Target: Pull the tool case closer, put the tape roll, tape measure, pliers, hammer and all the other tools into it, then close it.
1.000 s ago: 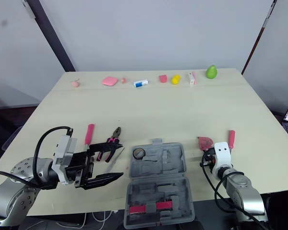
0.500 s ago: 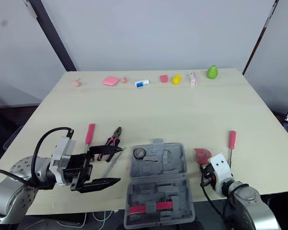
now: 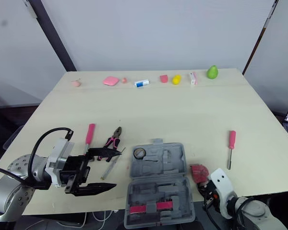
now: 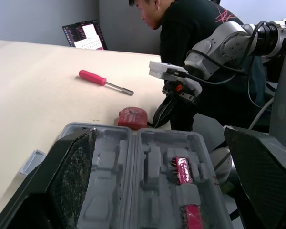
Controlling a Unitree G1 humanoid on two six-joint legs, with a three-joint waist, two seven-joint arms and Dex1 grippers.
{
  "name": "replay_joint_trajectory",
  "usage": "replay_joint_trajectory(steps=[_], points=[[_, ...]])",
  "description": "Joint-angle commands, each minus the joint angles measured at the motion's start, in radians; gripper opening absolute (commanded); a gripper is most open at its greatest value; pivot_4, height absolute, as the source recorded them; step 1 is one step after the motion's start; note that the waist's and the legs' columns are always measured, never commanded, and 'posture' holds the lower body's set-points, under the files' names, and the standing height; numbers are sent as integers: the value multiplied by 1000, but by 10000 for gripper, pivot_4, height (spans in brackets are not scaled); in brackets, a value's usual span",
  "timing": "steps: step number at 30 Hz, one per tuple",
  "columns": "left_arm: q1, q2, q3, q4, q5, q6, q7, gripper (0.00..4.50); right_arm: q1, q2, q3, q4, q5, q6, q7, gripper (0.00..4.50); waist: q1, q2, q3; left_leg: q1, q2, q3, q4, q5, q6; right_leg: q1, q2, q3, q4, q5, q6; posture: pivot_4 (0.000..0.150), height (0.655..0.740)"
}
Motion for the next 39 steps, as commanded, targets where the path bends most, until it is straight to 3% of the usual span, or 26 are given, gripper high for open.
replay_joint_trajectory(steps=[1,13,17,23,24,29,39], points=[[-11,6,19,-2,-19,-13,-7,45000,10,-12,-3,-28,24,3,21,324,0,0,0,0,0,0,0,0,0,0,0,0,0,0,0,1500,7400],[-3,9,20,5,-8,-25,-4,45000,42,-70,-28,-30,38,-27,73,324,1,-1,0,0,0,0,0,0,0,0,0,0,0,0,0,1500,7400],[1,7,20,7,-6,-30,-3,45000,75,-116,-67,-39,47,-50,110,12319,2,-1,1,0,0,0,0,0,0,0,0,0,0,0,0,1500,7400],[5,8,20,10,-5,-38,-6,45000,122,-219,-175,-21,60,-133,230,40950,4,-2,1,0,0,0,1,0,0,0,0,0,0,0,0,1500,7400],[6,9,20,12,-4,-40,-8,45000,122,-234,-190,-6,56,-167,255,44114,4,-2,1,0,0,0,1,0,0,1,0,0,0,0,0,1500,7400],[-4,10,6,14,1,-47,-12,45000,67,-287,-187,106,1,-390,383,44114,2,-3,2,1,0,0,1,0,0,1,0,0,0,0,1,1500,7400],[-25,-2,-6,17,7,-57,-5,45000,-297,-307,-3,440,-106,-746,648,44114,3,-3,3,1,-1,1,1,0,0,1,0,0,0,2,-2,1500,7400]])
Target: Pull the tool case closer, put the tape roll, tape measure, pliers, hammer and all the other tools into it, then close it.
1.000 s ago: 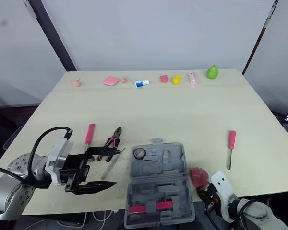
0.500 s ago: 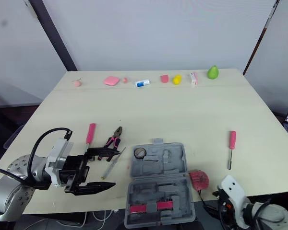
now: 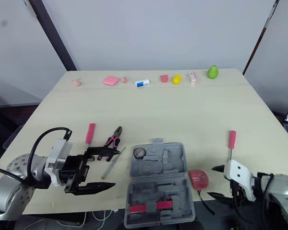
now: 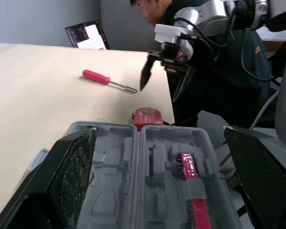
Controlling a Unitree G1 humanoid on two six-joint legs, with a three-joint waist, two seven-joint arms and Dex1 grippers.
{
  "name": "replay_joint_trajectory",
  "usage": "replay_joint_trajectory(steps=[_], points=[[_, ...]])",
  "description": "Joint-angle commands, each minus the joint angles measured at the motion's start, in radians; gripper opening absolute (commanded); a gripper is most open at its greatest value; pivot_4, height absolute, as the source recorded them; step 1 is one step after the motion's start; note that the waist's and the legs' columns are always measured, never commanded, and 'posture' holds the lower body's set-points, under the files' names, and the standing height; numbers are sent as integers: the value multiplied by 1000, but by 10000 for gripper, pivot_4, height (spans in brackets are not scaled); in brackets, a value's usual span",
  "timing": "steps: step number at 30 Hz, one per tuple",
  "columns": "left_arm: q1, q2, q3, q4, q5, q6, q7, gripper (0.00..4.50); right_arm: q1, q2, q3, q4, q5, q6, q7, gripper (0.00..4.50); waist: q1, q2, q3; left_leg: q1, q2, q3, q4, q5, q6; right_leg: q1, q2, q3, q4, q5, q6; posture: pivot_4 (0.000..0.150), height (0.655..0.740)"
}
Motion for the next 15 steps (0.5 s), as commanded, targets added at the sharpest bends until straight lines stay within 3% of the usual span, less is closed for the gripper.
replay_joint_trajectory(steps=[1,7,15], points=[[-14,0,-5,-15,-10,-7,1,45000,-93,-10,62,94,-40,-112,96,44114,0,0,0,0,0,0,0,0,0,0,0,0,0,0,0,1500,7400],[-11,8,-5,-12,0,-20,-13,45000,-292,24,197,342,-143,-345,216,44114,2,1,1,0,0,1,0,0,0,0,0,-1,0,2,2,1500,7400],[-17,20,7,-12,-32,-13,-39,45000,-457,103,288,544,-211,-503,269,44114,0,2,2,0,0,1,1,0,0,1,0,-1,1,2,2,1500,7400]])
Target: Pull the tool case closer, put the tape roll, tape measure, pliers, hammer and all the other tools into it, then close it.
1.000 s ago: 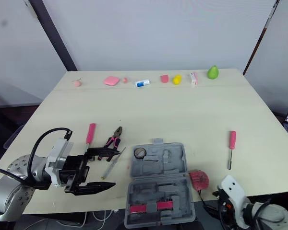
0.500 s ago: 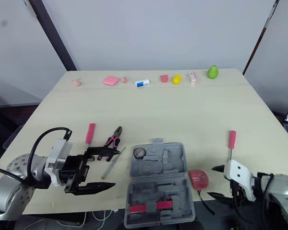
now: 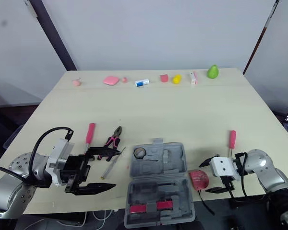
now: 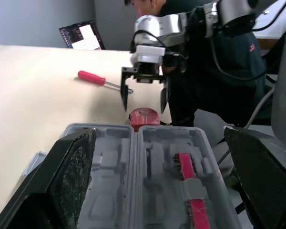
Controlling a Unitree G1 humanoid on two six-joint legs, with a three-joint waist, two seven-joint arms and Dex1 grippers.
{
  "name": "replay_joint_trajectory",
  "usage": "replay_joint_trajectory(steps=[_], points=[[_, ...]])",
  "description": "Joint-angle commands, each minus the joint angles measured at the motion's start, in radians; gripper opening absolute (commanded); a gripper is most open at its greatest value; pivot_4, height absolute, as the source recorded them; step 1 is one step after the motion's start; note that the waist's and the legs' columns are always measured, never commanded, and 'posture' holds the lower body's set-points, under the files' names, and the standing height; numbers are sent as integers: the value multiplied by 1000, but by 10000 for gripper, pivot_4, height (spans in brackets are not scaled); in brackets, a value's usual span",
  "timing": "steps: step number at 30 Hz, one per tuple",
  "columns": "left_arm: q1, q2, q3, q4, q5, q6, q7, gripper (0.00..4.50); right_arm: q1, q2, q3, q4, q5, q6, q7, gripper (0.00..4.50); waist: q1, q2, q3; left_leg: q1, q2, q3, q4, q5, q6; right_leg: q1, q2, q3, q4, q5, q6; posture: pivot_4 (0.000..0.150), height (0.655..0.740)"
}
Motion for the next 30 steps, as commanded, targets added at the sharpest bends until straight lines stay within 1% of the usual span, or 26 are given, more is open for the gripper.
replay_joint_trajectory(steps=[1,6,12,30], points=[[-6,16,23,-18,-24,-8,-20,45000,-34,16,23,47,-19,-67,17,44114,1,0,0,0,0,0,0,0,0,0,0,0,0,0,0,1500,7400],[-7,28,23,-3,-2,-40,-42,45000,-61,40,58,107,-56,-116,9,44114,1,0,0,0,0,0,0,0,0,0,0,0,0,0,0,1500,7400],[0,32,18,4,4,-56,-49,45000,-91,59,61,150,-61,-122,0,44114,-2,0,0,1,0,0,0,0,0,1,0,1,1,-1,-3,1500,7400],[7,18,2,17,15,-72,-43,45000,-65,35,45,102,-38,-60,12,44114,-1,0,0,1,1,0,1,0,0,1,0,1,1,-1,-2,1500,7400]])
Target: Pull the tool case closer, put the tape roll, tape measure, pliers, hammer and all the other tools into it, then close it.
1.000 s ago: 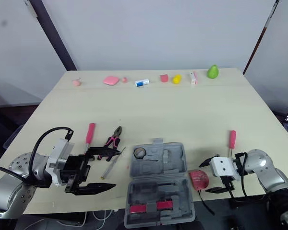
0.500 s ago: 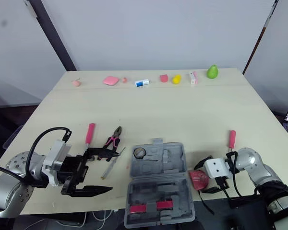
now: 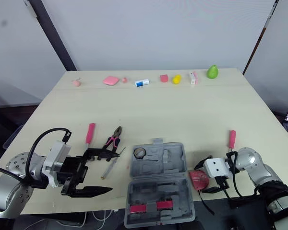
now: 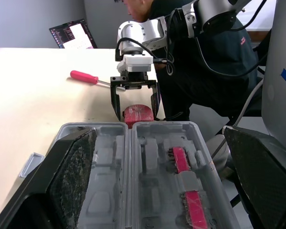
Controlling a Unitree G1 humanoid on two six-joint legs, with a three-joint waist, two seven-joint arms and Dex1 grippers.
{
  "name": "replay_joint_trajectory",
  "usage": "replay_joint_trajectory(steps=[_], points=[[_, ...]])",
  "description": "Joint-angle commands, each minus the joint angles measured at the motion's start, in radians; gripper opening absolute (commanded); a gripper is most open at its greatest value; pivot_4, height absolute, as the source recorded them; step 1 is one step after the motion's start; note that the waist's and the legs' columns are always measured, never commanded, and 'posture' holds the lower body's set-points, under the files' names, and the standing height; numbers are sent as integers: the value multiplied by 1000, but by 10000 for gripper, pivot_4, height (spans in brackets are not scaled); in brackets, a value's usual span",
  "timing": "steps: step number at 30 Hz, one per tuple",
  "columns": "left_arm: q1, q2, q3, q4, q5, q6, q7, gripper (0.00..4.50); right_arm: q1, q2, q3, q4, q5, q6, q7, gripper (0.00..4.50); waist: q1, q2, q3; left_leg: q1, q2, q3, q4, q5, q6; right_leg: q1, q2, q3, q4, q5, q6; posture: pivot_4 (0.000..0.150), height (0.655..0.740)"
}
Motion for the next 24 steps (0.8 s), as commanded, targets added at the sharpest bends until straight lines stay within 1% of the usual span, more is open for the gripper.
replay_joint_trajectory(steps=[1,9,12,13,14,20,24], points=[[-1,-4,1,-6,2,-15,1,45000,16,-22,-19,-33,10,20,-4,44114,0,0,0,0,0,0,0,0,0,0,0,0,0,0,0,1500,7400],[-8,-5,-8,4,4,-18,1,45000,29,-21,-20,-58,28,57,2,44114,1,0,0,0,0,0,0,0,0,0,0,0,0,0,0,1500,7400],[-9,-5,-9,5,5,-18,3,45000,30,-21,-23,-64,30,60,-2,36437,1,0,0,0,0,0,0,0,0,0,0,0,0,0,0,1500,7400],[-10,-5,-10,5,5,-18,4,45000,30,-21,-24,-64,29,60,-4,31762,1,0,0,0,0,0,0,0,0,0,0,0,0,0,1,1500,7400],[-10,-6,-11,5,5,-18,5,45000,30,-22,-24,-64,26,59,-8,29147,1,0,0,0,0,0,0,0,0,0,0,0,0,1,1,1500,7400],[-12,-10,-14,7,4,-16,10,45000,26,-19,-24,-59,16,57,-28,29016,1,0,0,0,0,0,0,0,0,0,0,0,0,0,1,1500,7400],[-14,-14,-16,7,4,-18,16,45000,45,-52,-56,-107,47,109,-25,29016,1,0,0,0,0,0,0,0,0,0,0,0,0,1,1,1500,7400]])
